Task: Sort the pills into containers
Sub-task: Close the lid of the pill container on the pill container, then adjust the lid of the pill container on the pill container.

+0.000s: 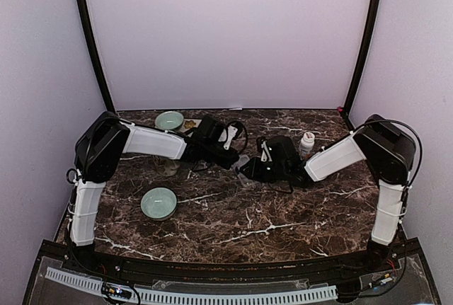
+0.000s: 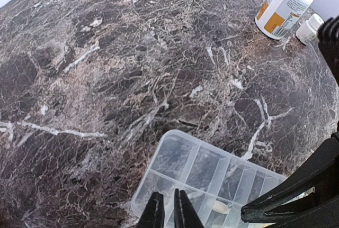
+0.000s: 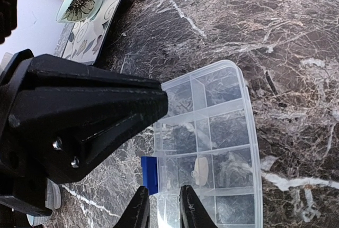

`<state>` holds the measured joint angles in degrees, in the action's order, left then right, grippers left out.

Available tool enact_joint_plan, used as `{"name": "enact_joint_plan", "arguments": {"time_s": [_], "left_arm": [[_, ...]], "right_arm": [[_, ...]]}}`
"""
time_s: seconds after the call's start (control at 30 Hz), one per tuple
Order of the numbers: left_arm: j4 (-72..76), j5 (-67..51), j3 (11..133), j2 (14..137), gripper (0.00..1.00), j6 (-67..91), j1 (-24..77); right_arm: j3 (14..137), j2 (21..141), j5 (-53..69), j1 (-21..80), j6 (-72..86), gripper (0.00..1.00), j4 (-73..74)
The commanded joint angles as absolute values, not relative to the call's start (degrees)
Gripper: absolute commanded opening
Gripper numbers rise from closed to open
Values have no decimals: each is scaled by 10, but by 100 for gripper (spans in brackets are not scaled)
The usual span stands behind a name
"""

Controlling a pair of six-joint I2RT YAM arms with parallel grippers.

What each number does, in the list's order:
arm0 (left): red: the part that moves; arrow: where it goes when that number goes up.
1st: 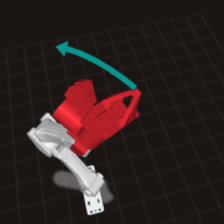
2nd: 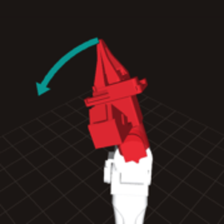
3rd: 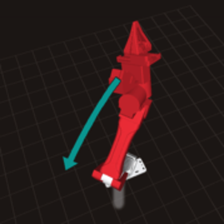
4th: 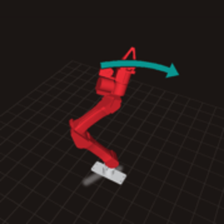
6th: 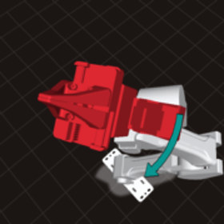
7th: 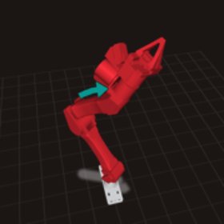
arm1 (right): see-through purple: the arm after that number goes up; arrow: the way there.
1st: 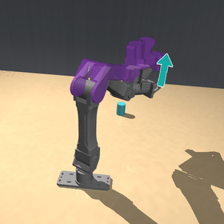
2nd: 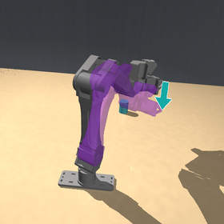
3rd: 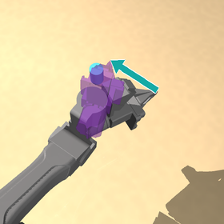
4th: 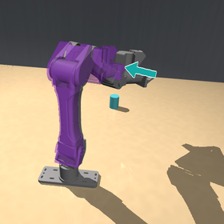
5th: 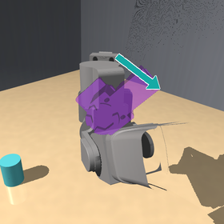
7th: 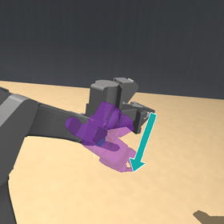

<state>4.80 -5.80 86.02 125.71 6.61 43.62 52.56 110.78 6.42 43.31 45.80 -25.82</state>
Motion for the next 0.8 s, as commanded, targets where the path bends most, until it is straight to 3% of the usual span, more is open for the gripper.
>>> {"name": "enact_joint_plan", "arguments": {"time_s": [0.0, 0.77], "left_arm": [[33, -70, 873, 1261, 9, 60, 432], [44, -82, 847, 1266, 8, 62, 430]], "right_arm": [[535, 1132, 51, 427, 457, 22, -207], [627, 1168, -49, 479, 387, 23, -79]]}}
